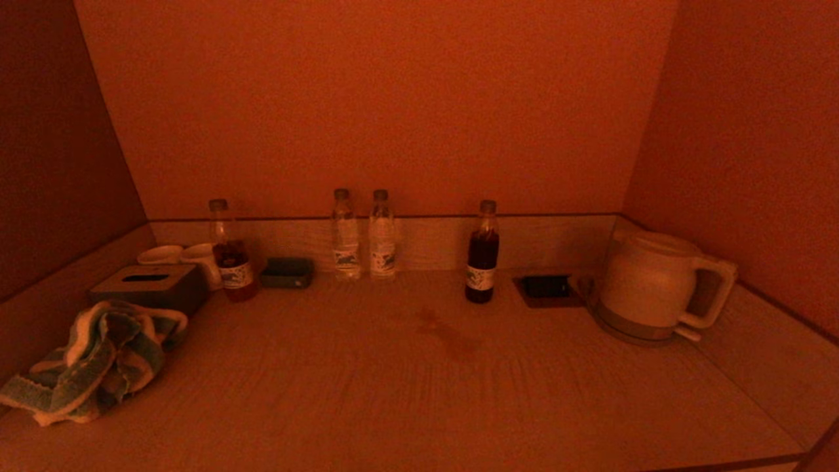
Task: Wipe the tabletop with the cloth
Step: Pick up the tablecloth
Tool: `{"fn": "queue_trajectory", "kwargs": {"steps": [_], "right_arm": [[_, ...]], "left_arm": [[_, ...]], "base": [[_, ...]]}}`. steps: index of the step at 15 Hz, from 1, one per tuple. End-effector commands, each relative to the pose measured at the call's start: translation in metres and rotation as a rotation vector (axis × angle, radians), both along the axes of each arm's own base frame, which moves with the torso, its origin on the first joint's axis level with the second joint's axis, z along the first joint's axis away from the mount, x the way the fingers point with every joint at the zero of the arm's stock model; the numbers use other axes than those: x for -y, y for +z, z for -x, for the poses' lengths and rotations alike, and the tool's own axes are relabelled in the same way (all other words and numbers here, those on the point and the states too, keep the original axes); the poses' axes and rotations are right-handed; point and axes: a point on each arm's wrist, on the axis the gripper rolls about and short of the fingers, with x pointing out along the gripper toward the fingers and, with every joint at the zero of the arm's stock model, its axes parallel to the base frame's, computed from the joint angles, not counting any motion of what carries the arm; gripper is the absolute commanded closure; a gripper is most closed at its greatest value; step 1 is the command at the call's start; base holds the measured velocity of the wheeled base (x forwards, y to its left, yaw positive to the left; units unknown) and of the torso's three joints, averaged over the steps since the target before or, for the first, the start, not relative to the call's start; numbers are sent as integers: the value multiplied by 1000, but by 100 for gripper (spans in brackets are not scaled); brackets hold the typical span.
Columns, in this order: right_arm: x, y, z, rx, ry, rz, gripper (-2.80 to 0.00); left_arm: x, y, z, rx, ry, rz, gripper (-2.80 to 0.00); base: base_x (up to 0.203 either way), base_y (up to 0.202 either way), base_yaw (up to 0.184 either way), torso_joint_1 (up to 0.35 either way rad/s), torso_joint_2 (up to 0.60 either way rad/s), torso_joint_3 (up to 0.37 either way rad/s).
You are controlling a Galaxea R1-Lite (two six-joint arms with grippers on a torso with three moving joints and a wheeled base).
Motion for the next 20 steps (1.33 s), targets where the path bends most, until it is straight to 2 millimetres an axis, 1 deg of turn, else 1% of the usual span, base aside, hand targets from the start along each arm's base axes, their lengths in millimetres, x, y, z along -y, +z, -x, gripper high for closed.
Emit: {"fn": "queue_trajectory", "kwargs": {"steps": [1,20], "right_arm": [[0,0,0,1,0,0,0],[0,0,0,1,0,0,0]], "left_arm": [[0,0,0,1,-1,-1,0],[0,0,0,2,4,1,0]], "base": [[0,0,0,0,0,0],[0,0,0,0,0,0]]}}
